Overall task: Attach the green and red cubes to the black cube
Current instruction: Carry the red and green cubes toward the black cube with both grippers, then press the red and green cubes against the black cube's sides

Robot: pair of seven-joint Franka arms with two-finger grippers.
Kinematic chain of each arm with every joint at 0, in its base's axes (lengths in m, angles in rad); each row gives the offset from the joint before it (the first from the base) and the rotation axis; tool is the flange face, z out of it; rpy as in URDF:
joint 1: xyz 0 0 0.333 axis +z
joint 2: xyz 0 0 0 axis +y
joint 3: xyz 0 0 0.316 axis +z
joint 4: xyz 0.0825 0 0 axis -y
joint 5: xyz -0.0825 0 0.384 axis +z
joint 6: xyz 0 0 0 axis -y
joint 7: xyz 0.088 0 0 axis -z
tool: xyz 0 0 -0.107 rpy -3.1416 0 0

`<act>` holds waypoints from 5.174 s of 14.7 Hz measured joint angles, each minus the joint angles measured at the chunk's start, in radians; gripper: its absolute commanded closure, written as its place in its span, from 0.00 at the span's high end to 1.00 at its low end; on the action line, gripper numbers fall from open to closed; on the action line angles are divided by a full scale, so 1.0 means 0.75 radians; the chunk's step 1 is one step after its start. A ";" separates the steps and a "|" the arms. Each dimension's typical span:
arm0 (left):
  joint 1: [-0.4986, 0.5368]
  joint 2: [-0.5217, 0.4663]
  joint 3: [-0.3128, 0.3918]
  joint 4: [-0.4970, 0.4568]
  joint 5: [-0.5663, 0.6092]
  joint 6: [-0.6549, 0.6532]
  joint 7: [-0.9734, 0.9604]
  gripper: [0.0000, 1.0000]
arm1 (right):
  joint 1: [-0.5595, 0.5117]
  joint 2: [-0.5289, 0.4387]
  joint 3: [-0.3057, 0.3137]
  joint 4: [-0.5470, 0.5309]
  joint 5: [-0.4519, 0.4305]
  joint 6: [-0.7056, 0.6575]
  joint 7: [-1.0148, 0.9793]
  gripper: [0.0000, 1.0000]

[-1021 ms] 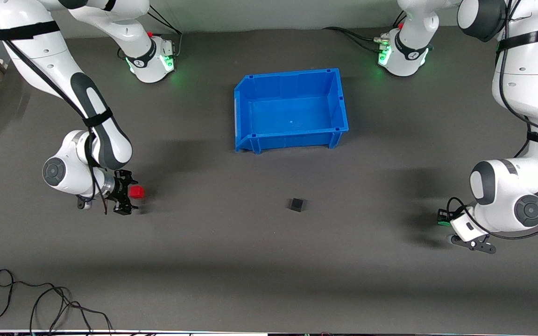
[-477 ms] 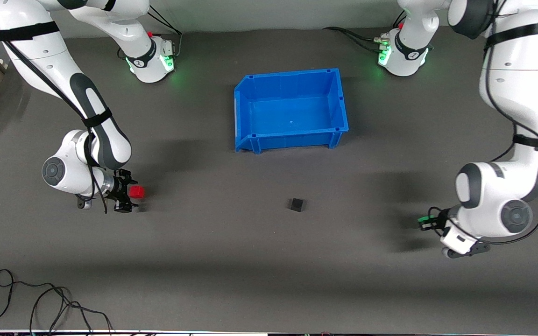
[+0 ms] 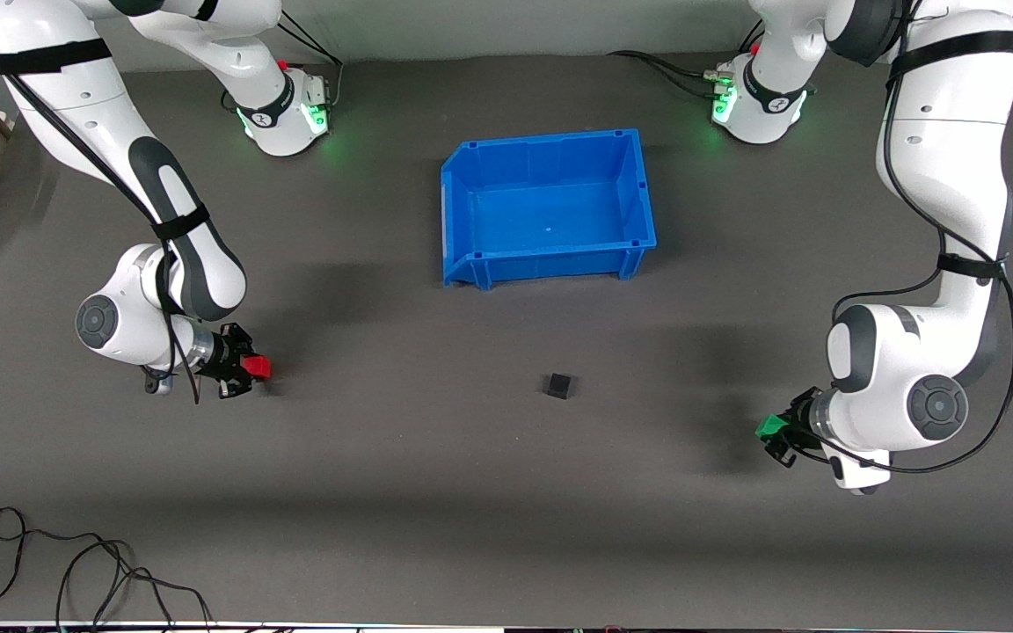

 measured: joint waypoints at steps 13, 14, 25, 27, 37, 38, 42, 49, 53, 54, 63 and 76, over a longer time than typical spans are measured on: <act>-0.239 -0.016 -0.018 0.011 0.007 -0.005 -0.904 0.00 | 0.343 -0.090 0.011 0.450 0.019 -0.437 0.497 0.00; -0.258 -0.017 -0.019 0.015 0.007 -0.005 -0.963 0.00 | 0.380 -0.075 0.012 0.480 0.033 -0.437 0.504 0.00; -0.477 0.017 -0.023 -0.168 0.099 0.206 -1.113 0.00 | 0.683 0.343 0.012 0.878 0.061 -0.371 0.872 0.00; -0.509 0.017 -0.025 -0.167 0.099 0.279 -1.118 0.00 | 0.714 0.419 0.012 0.925 0.061 -0.316 0.910 0.00; -0.588 0.120 -0.027 -0.053 0.099 0.352 -1.127 0.00 | 0.826 0.571 0.012 0.980 0.061 -0.127 0.985 0.00; -0.589 0.121 -0.031 -0.049 0.099 0.352 -1.127 0.00 | 0.835 0.573 0.012 0.982 0.061 -0.127 0.986 0.00; -0.592 0.122 -0.052 -0.038 0.099 0.352 -1.127 0.00 | 0.856 0.578 0.012 0.988 0.061 -0.127 1.028 0.00; -0.593 0.121 -0.073 -0.025 0.097 0.329 -1.128 0.00 | 0.859 0.598 0.012 0.993 0.061 -0.101 1.082 0.00; -0.593 0.122 -0.079 -0.024 0.087 0.328 -1.130 0.00 | 0.859 0.639 0.010 1.064 0.061 -0.099 1.136 0.00; -0.593 0.121 -0.085 -0.022 0.082 0.328 -1.130 0.00 | 0.859 0.652 0.010 1.081 0.061 -0.099 1.140 0.00; -0.593 0.121 -0.102 -0.003 0.075 0.325 -1.148 0.00 | 0.853 0.695 -0.001 1.129 0.061 -0.096 1.149 0.00; -0.587 0.124 -0.099 -0.003 0.062 0.325 -1.237 0.00 | 0.850 0.705 -0.001 1.130 0.061 -0.049 1.115 0.00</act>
